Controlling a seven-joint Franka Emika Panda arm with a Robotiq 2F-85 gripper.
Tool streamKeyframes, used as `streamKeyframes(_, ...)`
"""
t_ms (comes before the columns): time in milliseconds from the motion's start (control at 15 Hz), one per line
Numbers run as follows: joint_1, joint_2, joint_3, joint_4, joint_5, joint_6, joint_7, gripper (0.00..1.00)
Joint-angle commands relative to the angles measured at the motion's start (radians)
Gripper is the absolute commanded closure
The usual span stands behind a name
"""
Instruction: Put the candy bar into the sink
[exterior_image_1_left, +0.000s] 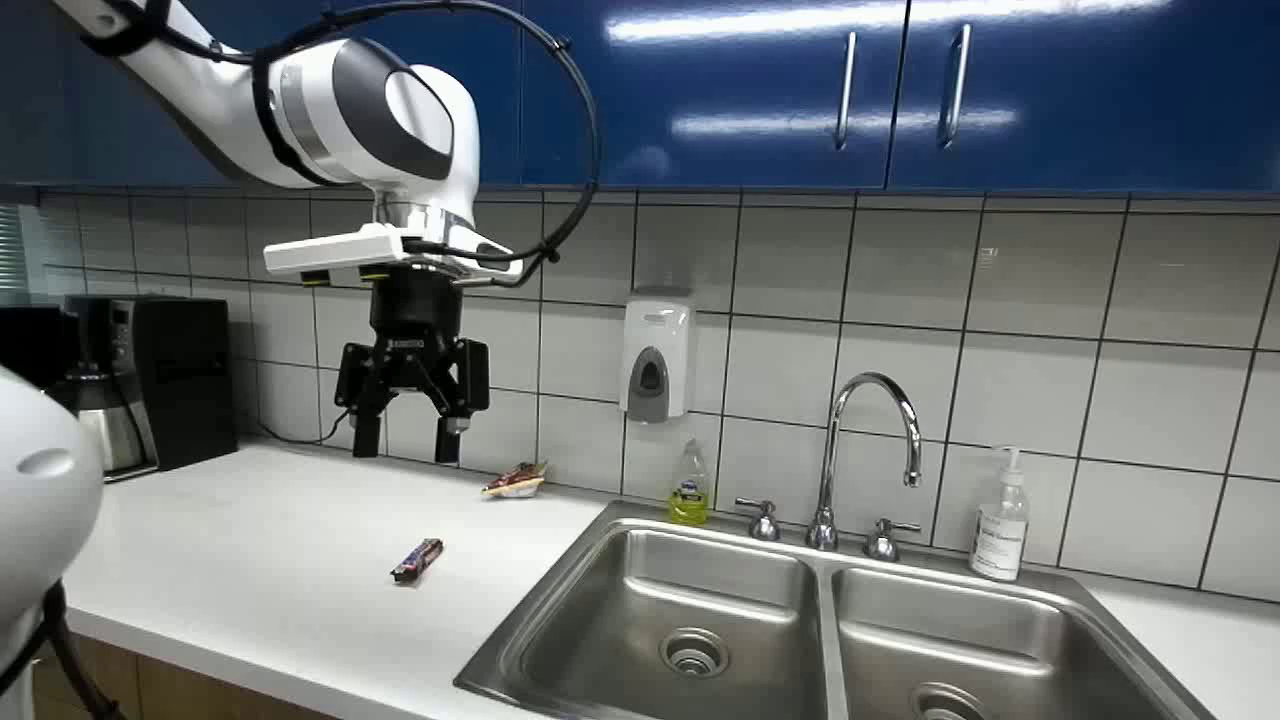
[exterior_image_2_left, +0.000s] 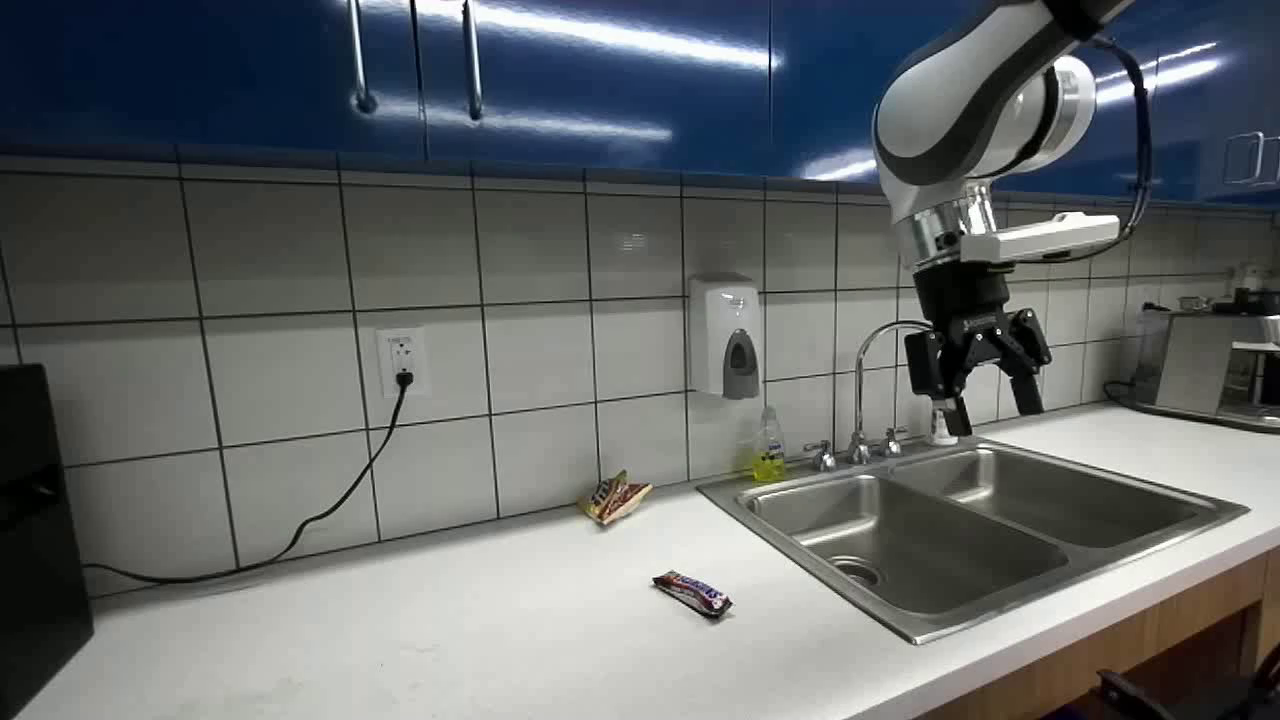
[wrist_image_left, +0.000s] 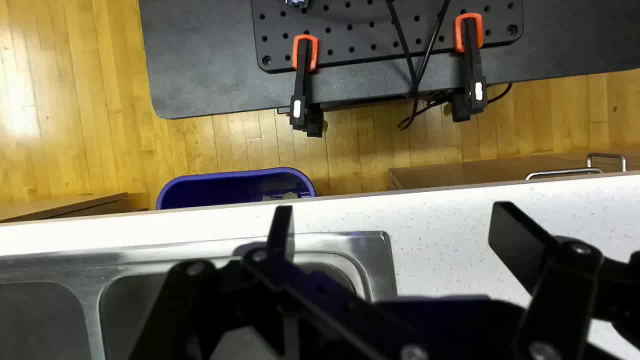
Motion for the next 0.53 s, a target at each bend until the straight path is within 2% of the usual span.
streamKeyframes(0,0.008,0.001,-0.007,0.002,-0.003,-0.003,0.004,0.00)
streamKeyframes(267,0.044,0.016,0.001,-0.004,0.022,0.043,-0.018,0.00)
streamKeyframes(467,0.095,0.024,0.004,-0.019,0.072,0.119,-0.038,0.00)
